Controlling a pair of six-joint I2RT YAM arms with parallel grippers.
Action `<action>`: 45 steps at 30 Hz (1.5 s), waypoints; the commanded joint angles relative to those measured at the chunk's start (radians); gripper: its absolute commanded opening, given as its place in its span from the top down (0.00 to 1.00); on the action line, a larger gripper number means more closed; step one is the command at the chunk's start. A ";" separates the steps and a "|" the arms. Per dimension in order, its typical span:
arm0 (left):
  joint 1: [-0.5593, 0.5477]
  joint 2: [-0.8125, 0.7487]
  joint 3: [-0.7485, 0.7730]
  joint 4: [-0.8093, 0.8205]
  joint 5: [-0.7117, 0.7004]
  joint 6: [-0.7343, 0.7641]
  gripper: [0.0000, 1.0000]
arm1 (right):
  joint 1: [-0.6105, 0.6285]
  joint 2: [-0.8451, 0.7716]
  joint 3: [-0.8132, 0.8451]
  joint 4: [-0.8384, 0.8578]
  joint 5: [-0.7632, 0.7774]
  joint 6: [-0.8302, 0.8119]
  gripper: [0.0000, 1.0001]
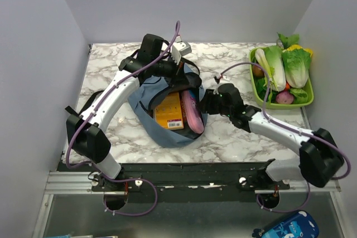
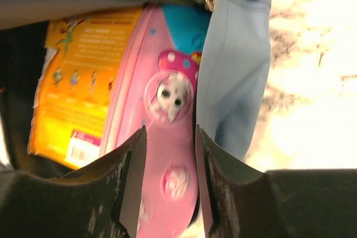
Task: Pack the student bag
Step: Place the stationery in the student bag.
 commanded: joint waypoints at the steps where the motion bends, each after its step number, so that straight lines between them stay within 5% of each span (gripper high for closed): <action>1: -0.011 -0.046 -0.002 0.049 0.040 0.004 1.00 | 0.001 -0.169 -0.110 -0.013 -0.118 0.000 0.58; 4: -0.011 -0.044 0.003 0.049 0.030 0.007 1.00 | 0.005 -0.296 -0.223 0.013 -0.236 -0.002 0.69; 8: -0.011 -0.041 0.004 0.046 0.019 0.010 1.00 | 0.003 -0.390 -0.316 0.023 -0.385 -0.014 0.99; 16: -0.011 -0.029 0.023 0.049 0.013 -0.002 1.00 | 0.005 -0.321 -0.340 0.037 -0.525 -0.013 0.99; 33: -0.028 -0.007 -0.014 -0.032 0.099 0.059 1.00 | 0.005 0.014 -0.119 0.287 0.008 -0.002 0.99; 39: -0.033 0.011 -0.017 -0.023 0.094 0.051 1.00 | 0.005 0.176 -0.004 0.286 0.014 0.019 0.99; 45: -0.031 0.014 -0.017 -0.006 0.066 0.034 0.96 | 0.008 0.077 -0.119 0.283 0.022 0.047 0.99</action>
